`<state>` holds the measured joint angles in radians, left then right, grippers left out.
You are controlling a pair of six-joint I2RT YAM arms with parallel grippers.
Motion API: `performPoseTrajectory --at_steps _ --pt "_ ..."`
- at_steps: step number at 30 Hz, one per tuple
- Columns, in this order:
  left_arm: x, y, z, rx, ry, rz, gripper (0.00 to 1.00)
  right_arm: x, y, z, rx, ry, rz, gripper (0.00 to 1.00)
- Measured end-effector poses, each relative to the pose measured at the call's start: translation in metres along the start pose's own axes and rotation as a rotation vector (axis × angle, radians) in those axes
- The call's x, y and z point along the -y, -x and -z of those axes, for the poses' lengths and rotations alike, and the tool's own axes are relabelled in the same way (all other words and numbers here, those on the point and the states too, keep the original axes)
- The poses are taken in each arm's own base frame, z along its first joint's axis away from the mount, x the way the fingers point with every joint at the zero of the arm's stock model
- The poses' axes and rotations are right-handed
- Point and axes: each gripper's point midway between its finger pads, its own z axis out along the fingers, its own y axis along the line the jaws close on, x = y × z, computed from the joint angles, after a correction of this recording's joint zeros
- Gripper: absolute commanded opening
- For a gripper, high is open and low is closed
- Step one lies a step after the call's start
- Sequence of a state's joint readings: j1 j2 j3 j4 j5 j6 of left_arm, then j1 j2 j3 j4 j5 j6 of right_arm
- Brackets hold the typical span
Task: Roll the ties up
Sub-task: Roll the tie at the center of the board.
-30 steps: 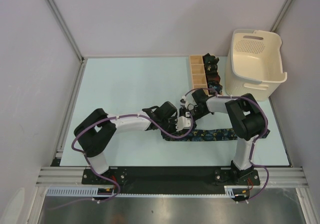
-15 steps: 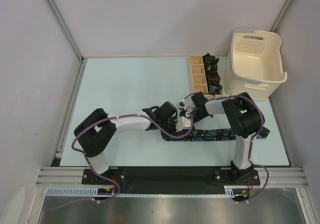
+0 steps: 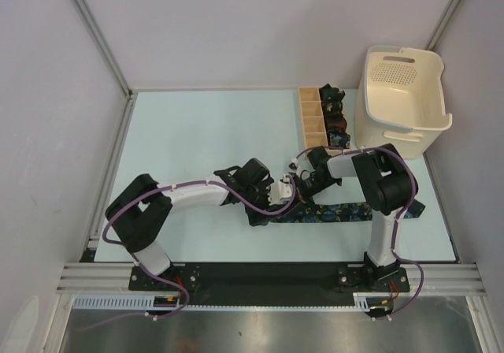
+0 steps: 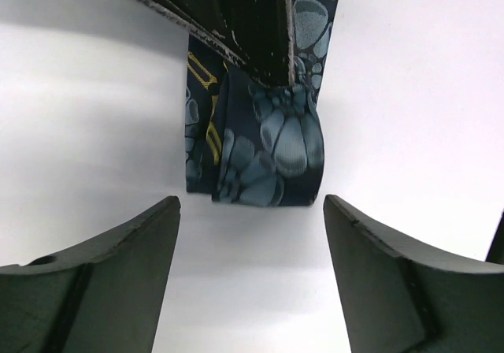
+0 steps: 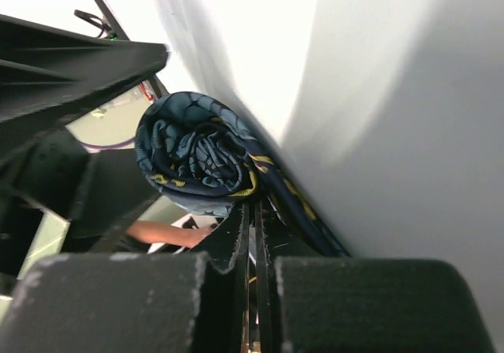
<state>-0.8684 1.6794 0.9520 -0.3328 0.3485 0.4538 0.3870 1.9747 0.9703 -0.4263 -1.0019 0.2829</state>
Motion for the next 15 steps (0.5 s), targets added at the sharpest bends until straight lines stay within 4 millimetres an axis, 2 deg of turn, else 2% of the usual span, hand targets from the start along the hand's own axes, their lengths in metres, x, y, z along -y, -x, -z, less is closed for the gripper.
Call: performPoseTrajectory --at_steps 9,12,15 --pt "0.0 0.015 0.0 0.06 -0.019 -0.016 0.81 0.009 0.002 0.005 -0.007 -0.034 0.027 0.0" --pt "-0.001 0.025 -0.005 0.081 -0.025 -0.028 0.78 0.009 0.002 0.005 -0.009 -0.038 0.027 0.0" --pt "0.0 0.032 -0.012 0.094 -0.029 -0.046 0.7 0.01 0.002 0.006 -0.009 -0.038 0.031 0.0"
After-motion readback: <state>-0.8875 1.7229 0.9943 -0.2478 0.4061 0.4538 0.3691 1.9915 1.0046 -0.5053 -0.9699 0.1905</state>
